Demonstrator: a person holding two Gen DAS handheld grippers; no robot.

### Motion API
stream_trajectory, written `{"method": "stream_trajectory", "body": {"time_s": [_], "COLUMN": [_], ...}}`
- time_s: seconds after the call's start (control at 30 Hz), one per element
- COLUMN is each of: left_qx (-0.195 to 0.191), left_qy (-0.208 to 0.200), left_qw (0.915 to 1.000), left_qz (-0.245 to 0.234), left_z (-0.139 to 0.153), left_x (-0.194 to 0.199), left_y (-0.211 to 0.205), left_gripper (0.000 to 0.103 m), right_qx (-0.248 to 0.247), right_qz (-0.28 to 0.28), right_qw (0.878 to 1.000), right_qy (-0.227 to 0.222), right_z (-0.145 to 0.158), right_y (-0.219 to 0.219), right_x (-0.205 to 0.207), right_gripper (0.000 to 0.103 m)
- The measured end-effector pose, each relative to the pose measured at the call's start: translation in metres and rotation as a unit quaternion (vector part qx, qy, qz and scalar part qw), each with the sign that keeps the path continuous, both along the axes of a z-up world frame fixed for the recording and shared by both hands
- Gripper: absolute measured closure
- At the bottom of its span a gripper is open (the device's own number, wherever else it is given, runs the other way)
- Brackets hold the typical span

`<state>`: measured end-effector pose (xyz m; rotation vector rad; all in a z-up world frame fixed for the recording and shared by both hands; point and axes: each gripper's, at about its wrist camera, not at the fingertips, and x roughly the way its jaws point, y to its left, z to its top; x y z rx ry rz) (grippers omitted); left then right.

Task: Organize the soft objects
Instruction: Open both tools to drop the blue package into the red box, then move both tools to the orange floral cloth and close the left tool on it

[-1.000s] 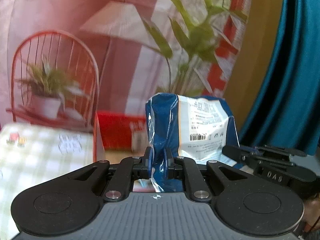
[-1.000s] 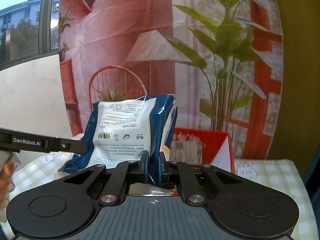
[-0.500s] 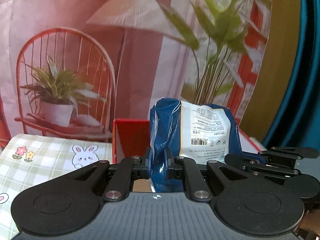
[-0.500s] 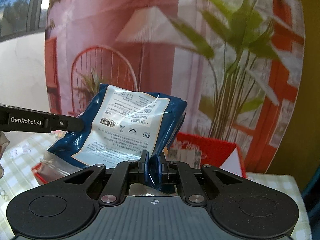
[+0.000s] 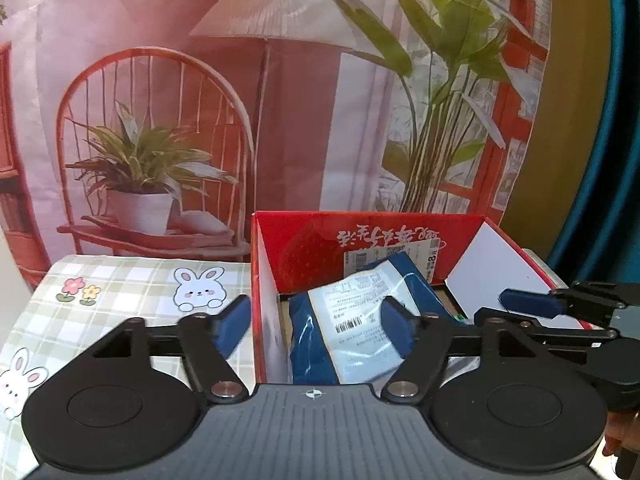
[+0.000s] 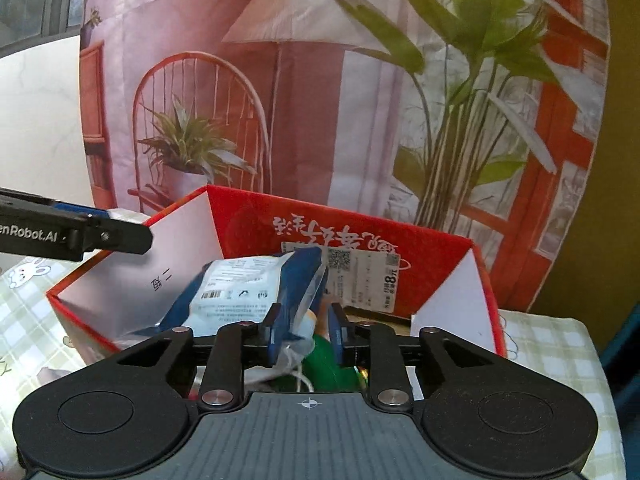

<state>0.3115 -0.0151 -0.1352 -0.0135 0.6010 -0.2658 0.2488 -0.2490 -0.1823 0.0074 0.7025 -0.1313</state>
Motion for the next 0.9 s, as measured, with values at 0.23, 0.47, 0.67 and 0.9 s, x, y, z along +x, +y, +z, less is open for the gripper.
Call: {"method": "stream_trajectory", "body": {"time_s": [0.23, 0.47, 0.67, 0.9], "left_qx": [-0.009, -0.001, 0.018, 0.03], "left_qy": [0.009, -0.005, 0.014, 0.039], "left_qw": [0.9999, 0.9998, 0.9993, 0.9977], "left_qz": [-0.011, -0.017, -0.029, -0.046], "left_z": [0.012, 0.014, 0.002, -0.023], "left_x": [-0.038, -0.085, -0.116, -0.138], "left_y": [0.0, -0.005, -0.014, -0.02], "left_gripper": [0.007, 0.0, 0.0, 0.003], "right_qx": [0.016, 0.025, 0.03, 0.027], "right_qz": [-0.016, -0.016, -0.029, -0.022], "right_qw": [1.0, 0.999, 0.999, 0.999], "right_qy": [-0.011, -0.024, -0.021, 0.013], "right_z": [0.018, 0.028, 0.018, -0.012], "right_y": [0.0, 0.016, 0.035, 0.06], "right_x": [-0.038, -0.095, -0.137, -0.166], "right_gripper": [0.031, 0.0, 0.0, 0.0]}}
